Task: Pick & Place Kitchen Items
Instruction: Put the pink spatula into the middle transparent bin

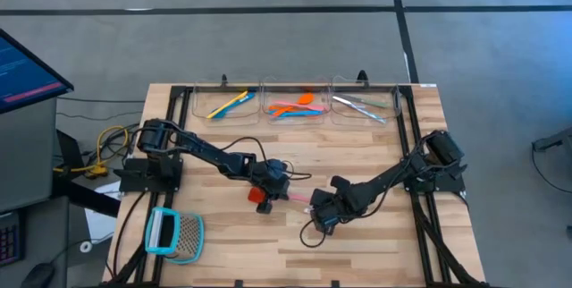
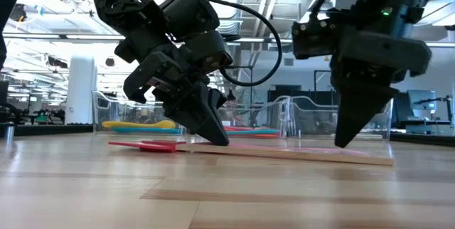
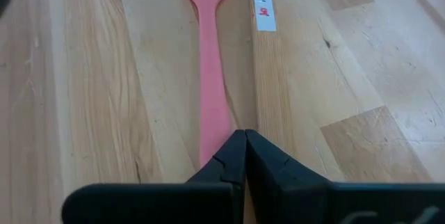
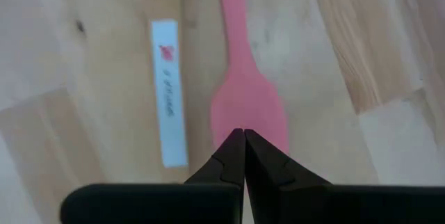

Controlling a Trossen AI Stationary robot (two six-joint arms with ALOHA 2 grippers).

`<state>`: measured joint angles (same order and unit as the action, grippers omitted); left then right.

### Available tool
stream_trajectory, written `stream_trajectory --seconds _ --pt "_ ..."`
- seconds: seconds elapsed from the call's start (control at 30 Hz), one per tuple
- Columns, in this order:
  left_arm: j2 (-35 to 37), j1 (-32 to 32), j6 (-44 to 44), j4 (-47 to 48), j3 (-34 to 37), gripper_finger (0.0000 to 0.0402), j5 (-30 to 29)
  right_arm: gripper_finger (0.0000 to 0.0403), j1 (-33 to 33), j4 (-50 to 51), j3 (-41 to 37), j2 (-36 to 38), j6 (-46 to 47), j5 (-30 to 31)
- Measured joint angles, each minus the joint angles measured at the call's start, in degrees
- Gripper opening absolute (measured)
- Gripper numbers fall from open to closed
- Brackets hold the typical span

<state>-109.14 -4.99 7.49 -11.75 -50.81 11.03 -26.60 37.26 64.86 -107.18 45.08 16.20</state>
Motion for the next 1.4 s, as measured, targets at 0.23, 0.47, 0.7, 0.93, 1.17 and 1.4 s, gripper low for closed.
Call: stream_trajectory --seconds 0.23,0.47,0.7,0.93,1.17,1.4 --pt "0.00 0.19 -0.21 -0.04 -0.02 0.0002 -0.02 0.0000 0.19 -1.12 0.00 -0.02 -0.14 -2.14" --pt "0.00 0.50 -0.22 -0.24 -0.04 0.0002 0.00 0.0000 -0.02 -4.29 0.00 -0.02 -0.42 -3.01" --pt "0.00 2.05 -0.21 -0.89 -0.04 0.0002 -0.20 0.0000 0.21 -5.36 -2.63 0.04 0.59 -1.17" --pt "0.00 4.59 -0.22 -1.31 -0.04 0.0002 0.47 0.0000 0.28 -6.39 -3.15 0.09 1.06 -0.89" --pt "0.02 5.09 -0.22 -1.55 -0.09 0.0002 0.06 0.0000 1.02 -6.22 -3.17 0.07 1.09 -1.18" --pt "0.02 5.09 -2.68 -1.68 -0.09 0.0002 -0.02 0.0000 1.20 -6.23 -3.17 -0.05 1.46 -1.20"
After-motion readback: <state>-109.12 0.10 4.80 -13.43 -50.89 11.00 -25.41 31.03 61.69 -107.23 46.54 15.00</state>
